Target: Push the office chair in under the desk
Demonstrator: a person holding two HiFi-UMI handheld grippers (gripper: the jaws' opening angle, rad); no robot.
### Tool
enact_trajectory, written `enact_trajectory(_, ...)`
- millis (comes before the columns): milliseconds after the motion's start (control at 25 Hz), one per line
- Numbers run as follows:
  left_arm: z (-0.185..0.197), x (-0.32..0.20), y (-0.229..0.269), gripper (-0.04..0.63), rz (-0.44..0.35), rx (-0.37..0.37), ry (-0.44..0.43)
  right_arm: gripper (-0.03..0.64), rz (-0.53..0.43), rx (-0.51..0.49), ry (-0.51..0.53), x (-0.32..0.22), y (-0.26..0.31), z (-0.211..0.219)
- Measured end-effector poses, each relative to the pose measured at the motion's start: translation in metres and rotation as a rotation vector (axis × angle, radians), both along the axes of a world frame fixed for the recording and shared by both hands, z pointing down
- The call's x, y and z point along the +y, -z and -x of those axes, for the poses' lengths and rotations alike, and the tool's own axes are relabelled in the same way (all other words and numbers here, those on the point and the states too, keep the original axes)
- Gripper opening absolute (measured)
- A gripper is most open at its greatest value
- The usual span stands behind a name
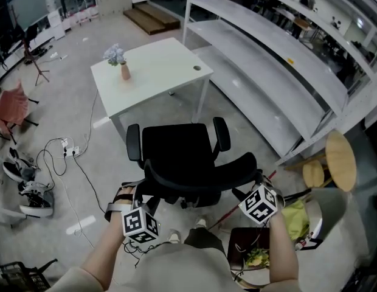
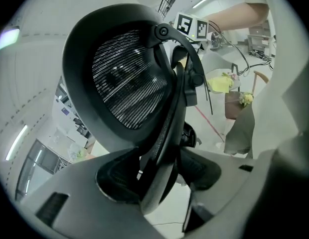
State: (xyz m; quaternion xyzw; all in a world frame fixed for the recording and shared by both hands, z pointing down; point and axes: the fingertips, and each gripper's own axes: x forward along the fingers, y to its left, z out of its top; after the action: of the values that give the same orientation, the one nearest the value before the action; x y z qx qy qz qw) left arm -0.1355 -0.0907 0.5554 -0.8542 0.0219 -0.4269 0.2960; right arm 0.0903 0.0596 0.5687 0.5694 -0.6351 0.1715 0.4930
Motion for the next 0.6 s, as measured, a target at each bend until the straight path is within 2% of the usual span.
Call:
enact_trajectory(240, -0.010, -0.015, 0.004, 0.249, -0.014, 0.035, 0.037, 0.284, -0.017, 0.006, 0.057, -0.024, 0.003, -0.015)
enact_trajectory(480, -0.027, -0.041, 0.005, 0.261, -0.016, 0.063, 0.083, 0.265, 0.064, 0.058, 0.112, -0.056, -0.001, -0.037)
enact_trajectory(600, -0.033, -0.060, 0.004, 0.267, -0.012, 0.059, 0.124, 0.253, 0.065, 0.089, 0.156, -0.080, -0.003, -0.047)
